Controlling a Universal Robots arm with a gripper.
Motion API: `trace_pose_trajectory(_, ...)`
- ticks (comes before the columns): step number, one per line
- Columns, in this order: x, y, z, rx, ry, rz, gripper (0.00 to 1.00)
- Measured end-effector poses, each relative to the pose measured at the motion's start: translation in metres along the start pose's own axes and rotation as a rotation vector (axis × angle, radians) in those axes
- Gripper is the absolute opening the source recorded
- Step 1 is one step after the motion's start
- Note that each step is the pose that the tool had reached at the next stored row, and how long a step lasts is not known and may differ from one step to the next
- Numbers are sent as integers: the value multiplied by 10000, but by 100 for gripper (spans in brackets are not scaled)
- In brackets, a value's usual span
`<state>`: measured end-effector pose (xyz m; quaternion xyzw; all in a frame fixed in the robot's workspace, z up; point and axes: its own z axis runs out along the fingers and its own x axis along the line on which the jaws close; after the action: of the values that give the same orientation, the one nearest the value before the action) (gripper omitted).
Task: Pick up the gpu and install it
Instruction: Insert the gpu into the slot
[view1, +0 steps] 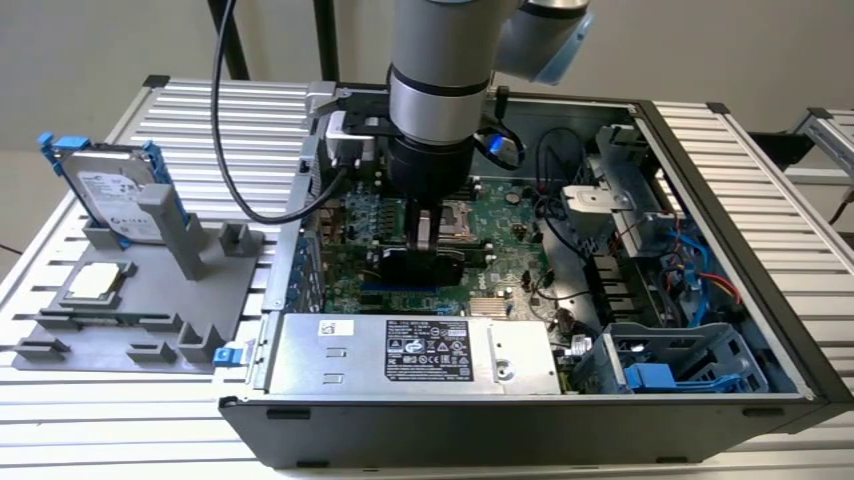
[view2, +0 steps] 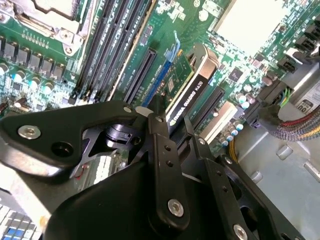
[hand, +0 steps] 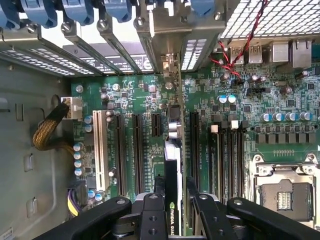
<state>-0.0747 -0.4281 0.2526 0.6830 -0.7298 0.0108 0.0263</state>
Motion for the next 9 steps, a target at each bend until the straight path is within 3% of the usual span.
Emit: trace_pose_trajectory(9,3,22,11,-7,12,1,0)
